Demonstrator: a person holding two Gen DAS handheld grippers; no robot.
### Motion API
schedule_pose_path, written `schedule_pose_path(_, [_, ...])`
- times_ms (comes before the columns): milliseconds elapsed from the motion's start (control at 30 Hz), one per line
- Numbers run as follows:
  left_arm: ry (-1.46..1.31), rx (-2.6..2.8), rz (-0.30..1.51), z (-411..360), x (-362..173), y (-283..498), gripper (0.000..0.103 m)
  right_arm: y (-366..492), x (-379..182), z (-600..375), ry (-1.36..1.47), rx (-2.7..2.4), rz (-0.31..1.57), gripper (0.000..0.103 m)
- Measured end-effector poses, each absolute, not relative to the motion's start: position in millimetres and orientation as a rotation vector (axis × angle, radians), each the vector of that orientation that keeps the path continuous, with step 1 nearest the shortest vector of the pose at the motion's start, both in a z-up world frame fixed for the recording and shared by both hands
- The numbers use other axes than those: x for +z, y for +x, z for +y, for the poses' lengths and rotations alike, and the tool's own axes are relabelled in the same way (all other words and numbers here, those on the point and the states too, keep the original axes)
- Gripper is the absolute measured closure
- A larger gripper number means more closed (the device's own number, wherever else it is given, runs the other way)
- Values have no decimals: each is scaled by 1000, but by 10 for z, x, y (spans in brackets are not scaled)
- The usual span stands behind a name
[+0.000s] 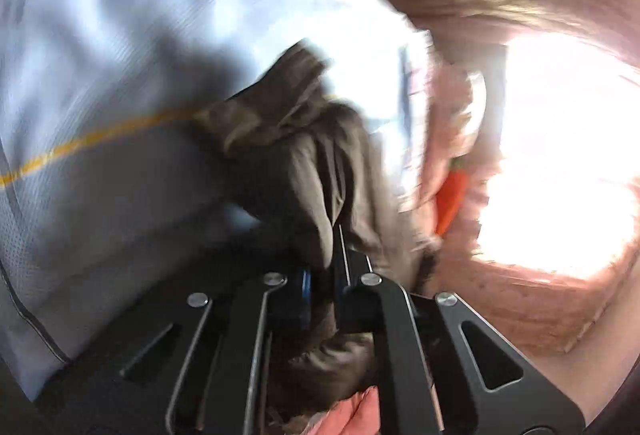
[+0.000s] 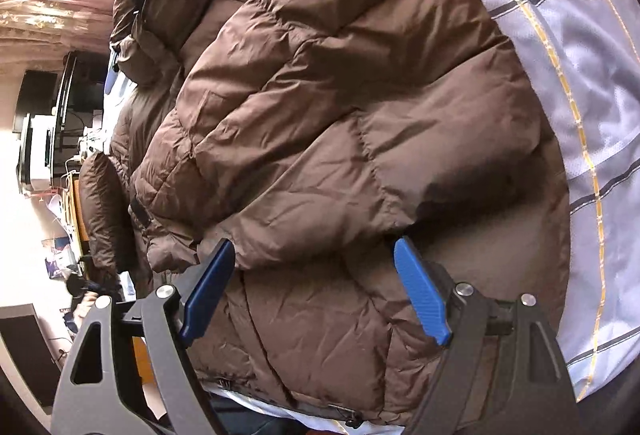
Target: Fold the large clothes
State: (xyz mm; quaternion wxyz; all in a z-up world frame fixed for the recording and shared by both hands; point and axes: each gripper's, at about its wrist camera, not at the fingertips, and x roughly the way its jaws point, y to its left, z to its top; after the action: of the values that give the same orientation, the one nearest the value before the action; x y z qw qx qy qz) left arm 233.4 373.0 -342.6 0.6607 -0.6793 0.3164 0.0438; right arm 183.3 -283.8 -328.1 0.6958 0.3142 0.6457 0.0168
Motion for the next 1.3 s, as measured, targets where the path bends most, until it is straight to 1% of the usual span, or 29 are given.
schedule_pose_path(33, [-1481,73,660,3709,-3175,2351,96,1830,-3274,-2832,697,37,1439,21])
schedule_pose_path(100, [-1342,31,604,3631,-2686,2415,96,1822,-3242,-2833,693,27,1427,21])
schedule_pose_path(200, [-1092,-74,537,3205,-1908,2511,96,1821,-3196,-2841,680,18,1410,21])
schedule_pose_path(233, [-1006,-135,526,2922,-1636,2539,96,1826,-3188,-2841,677,17,1407,21])
schedule_pose_path(300, [-888,-250,525,2419,-1316,2525,92,1834,-3164,-2837,677,14,1397,21])
schedule_pose_path(367, [-801,-334,567,1958,-1212,2476,83,1842,-3145,-2831,675,13,1388,21])
schedule_pose_path(433, [-698,-397,654,1397,-1245,2525,83,1849,-3120,-2844,665,4,1375,21])
schedule_pose_path(533, [-549,-479,803,613,-1554,2671,83,1850,-3104,-2907,651,-24,1362,21])
schedule_pose_path(667, [-480,-569,992,-65,-2031,2756,83,1850,-3114,-3045,688,-50,1359,21])
schedule_pose_path(700, [-438,-559,1013,-157,-2083,2760,83,1859,-3111,-3078,696,-54,1356,21])
schedule_pose_path(733, [-403,-544,1012,-193,-2112,2783,80,1864,-3104,-3093,699,-56,1352,21])
schedule_pose_path(767, [-359,-513,994,-208,-2081,2780,66,1872,-3090,-3107,709,-53,1342,19])
schedule_pose_path(800, [-338,-485,979,-191,-2041,2759,52,1876,-3075,-3109,722,-45,1332,17])
schedule_pose_path(833, [-324,-412,953,-67,-2009,2790,23,1887,-3056,-3098,741,-26,1316,13])
schedule_pose_path(867, [-331,-337,932,66,-1995,2806,15,1899,-3041,-3082,753,-7,1301,12])
schedule_pose_path(933, [-380,-233,937,298,-2014,2849,15,1958,-3012,-3004,785,54,1255,11])
schedule_pose_path(1000, [-481,-121,992,665,-2199,2938,15,2049,-3026,-2890,820,110,1230,11])
schedule_pose_path(1033, [-528,-80,1017,898,-2320,2857,15,2112,-3048,-2817,839,142,1226,11])
schedule_pose_path(1167, [-665,70,1178,1443,-2760,2805,15,2417,-3131,-2491,829,228,1218,11])
schedule_pose_path(1233, [-699,95,1237,1626,-2932,2754,14,2547,-3198,-2370,852,243,1208,11])
schedule_pose_path(1300, [-722,101,1282,1783,-3130,2737,8,2651,-3291,-2275,922,254,1212,11])
